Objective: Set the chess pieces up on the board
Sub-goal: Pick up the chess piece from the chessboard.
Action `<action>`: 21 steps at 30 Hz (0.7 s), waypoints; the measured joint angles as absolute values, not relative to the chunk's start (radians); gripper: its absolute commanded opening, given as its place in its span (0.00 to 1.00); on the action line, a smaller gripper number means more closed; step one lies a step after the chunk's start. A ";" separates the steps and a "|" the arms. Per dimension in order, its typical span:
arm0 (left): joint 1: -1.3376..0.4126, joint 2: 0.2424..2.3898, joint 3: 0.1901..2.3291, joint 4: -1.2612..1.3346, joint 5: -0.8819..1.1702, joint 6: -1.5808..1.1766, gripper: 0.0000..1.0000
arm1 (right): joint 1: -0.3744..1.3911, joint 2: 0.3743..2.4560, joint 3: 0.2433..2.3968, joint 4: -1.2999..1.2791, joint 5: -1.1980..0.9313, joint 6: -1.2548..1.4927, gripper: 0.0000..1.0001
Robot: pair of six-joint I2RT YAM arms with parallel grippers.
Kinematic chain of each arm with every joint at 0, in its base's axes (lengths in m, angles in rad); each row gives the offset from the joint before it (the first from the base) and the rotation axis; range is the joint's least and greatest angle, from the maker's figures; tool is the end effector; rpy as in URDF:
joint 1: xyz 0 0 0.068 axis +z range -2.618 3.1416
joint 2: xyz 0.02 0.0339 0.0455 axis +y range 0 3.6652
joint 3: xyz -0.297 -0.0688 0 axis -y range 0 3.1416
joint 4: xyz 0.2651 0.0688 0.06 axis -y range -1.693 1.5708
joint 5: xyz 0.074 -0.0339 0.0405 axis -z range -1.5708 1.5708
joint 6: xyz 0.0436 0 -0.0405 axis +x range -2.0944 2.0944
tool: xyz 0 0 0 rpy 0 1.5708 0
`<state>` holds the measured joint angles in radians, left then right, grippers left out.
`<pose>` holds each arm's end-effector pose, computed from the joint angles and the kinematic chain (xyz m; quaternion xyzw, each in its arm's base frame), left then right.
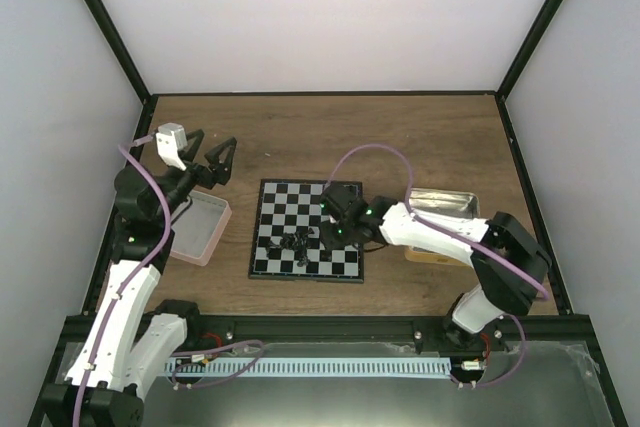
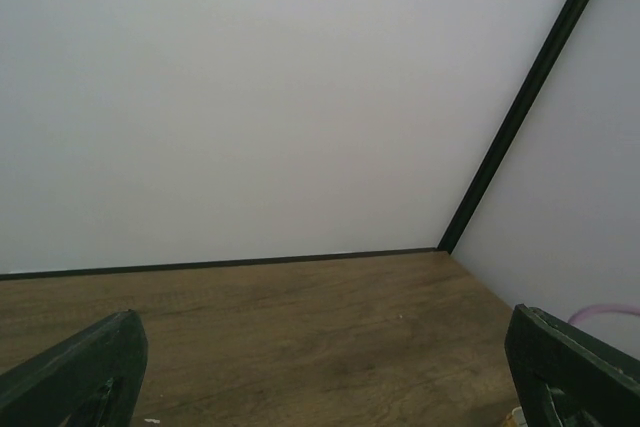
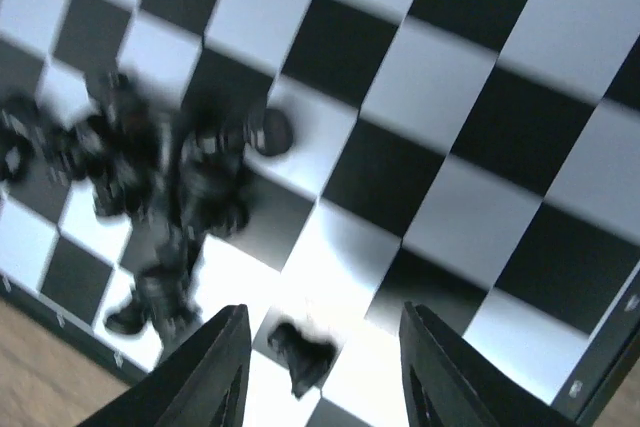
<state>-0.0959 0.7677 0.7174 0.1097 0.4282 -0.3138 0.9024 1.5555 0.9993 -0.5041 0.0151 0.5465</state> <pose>0.1850 -0.0360 0.3731 0.0808 0.6830 -0.2873 0.6667 0.2049 0.2584 0.2189 -0.1694 0.9526 0.1619 0.1939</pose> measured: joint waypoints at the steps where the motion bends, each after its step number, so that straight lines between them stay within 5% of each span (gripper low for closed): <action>1: -0.096 0.768 0.717 0.108 0.430 -0.314 1.00 | 0.917 1.552 0.984 -0.519 0.002 0.545 0.41; 21: -0.096 0.762 0.717 0.101 0.432 -0.314 1.00 | 0.994 1.594 0.932 -0.601 -0.056 0.464 0.40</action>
